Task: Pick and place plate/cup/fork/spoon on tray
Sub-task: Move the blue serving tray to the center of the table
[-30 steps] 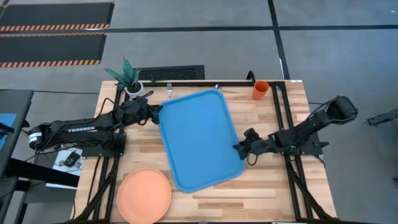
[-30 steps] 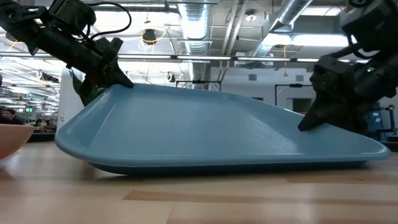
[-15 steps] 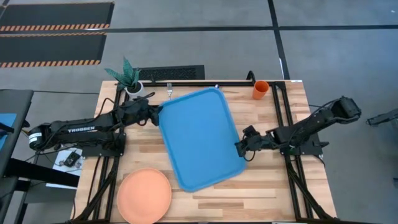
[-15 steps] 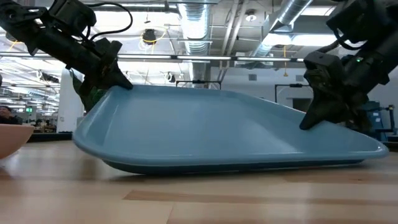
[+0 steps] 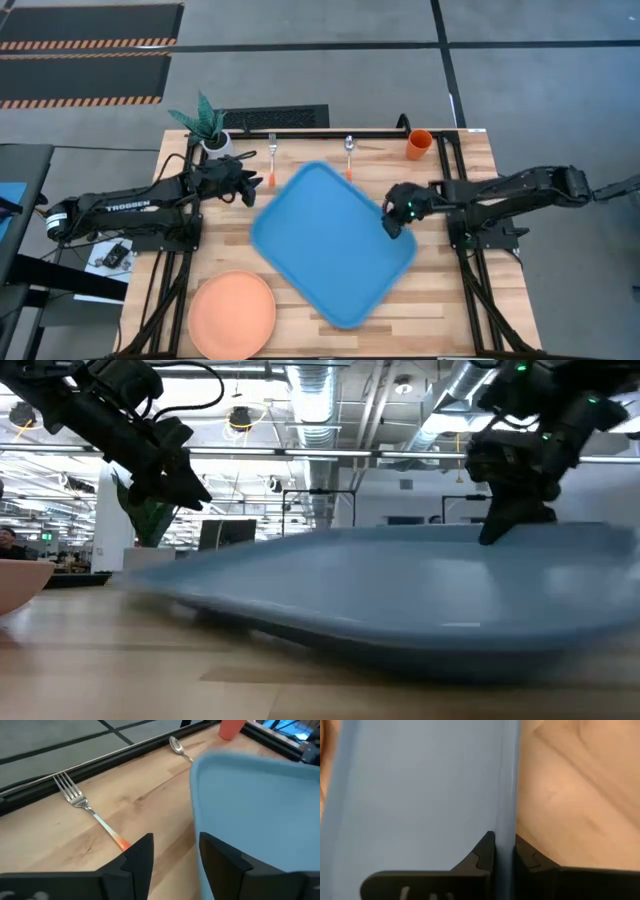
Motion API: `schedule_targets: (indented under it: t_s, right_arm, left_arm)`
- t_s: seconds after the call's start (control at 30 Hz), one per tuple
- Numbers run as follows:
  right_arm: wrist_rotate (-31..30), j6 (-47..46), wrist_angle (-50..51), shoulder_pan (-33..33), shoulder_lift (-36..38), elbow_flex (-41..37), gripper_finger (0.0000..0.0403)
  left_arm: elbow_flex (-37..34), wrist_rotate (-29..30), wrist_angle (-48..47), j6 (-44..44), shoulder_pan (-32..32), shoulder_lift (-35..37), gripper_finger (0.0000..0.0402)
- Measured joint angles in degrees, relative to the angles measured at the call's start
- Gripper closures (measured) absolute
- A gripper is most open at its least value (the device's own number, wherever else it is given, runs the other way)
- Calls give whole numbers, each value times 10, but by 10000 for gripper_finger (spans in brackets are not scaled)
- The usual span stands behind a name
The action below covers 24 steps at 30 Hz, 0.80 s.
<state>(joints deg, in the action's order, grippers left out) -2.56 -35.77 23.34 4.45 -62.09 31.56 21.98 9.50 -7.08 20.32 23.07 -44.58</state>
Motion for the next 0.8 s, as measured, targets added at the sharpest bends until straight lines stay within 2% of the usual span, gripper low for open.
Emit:
schedule_targets:
  t_s: [0.27,0.5,0.8]
  right_arm:
    - [31,193,120,95,-33,103,365]
    - [74,345,115,146,-110,147,361]
    - [83,513,102,175,-234,211,358]
  left_arm:
    - [0,-2,0,-21,0,0,254]
    - [0,-18,0,-44,0,0,254]
    - [0,-17,1,-63,0,0,265]
